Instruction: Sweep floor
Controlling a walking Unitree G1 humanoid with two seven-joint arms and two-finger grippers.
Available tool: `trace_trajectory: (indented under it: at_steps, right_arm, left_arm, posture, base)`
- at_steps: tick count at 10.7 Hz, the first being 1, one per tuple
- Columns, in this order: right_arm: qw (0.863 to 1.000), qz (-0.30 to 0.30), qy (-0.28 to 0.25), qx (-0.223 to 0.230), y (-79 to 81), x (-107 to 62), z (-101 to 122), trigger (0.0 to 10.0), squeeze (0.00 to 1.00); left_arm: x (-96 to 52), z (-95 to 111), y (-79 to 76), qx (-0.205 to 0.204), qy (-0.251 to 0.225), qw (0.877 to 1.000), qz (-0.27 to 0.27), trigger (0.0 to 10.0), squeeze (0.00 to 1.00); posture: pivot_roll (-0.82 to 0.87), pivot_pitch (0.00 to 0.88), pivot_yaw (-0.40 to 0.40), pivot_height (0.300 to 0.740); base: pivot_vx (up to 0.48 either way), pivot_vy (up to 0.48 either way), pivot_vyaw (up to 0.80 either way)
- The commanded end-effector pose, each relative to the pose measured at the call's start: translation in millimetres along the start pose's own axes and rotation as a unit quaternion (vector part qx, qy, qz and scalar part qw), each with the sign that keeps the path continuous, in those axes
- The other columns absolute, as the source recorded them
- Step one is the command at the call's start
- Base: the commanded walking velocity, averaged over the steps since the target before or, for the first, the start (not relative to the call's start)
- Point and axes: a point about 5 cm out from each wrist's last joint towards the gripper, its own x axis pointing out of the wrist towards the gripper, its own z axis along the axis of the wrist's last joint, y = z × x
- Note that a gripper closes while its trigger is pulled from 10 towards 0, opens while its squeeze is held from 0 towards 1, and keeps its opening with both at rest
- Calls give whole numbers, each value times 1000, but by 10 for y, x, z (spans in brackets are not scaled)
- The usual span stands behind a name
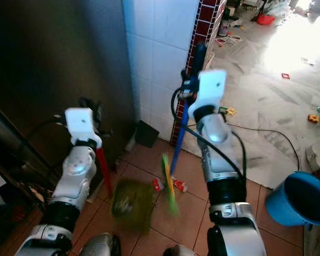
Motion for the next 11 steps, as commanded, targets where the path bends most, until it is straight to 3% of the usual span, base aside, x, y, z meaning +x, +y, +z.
trace_trajectory:
  at_steps: [1,2,4,6,7,9,11]
  right_arm:
    - [1000,-20,-21,4,-69,19,86,10000,0]
    - [1000,-21,-17,4,-63,13,63,10000,0]
    - [1000,-24,-10,4,-64,0,20,10000,0]
    - [1000,-30,-3,7,-81,22,8,10000,0]
    - [999,-33,6,6,-58,38,-9,10000,0]
    - [999,-30,10,17,68,-9,-70,10000,0]
    - [999,-41,20,25,48,-99,-166,10000,0]
  left_arm:
    - [-4,101,-57,-4,-16,1000,-13,10000,0]
    - [-19,93,-62,-4,-11,1000,-14,10000,0]
    - [-32,102,-73,-15,5,1000,-20,10000,0]
    - [-17,192,-148,-44,19,998,-45,10000,0]
    - [-7,306,-186,-51,1,997,-62,10000,0]
    - [-50,391,-134,-37,-6,997,-73,10000,0]
    - [-127,308,-75,-36,17,996,-74,10000,0]
  posture:
    - [25,6,-37,740]
    - [25,6,-36,740]
    - [21,5,-36,740]
    - [12,28,-47,740]
    - [16,49,-58,740]
    - [23,48,-36,740]
    - [18,38,-20,740]
  base:
    - [0,0,0]
    - [0,0,0]
    - [0,0,-800]
    - [0,0,-800]
    - [0,0,-600]
    - [0,0,0]
    - [0,0,0]
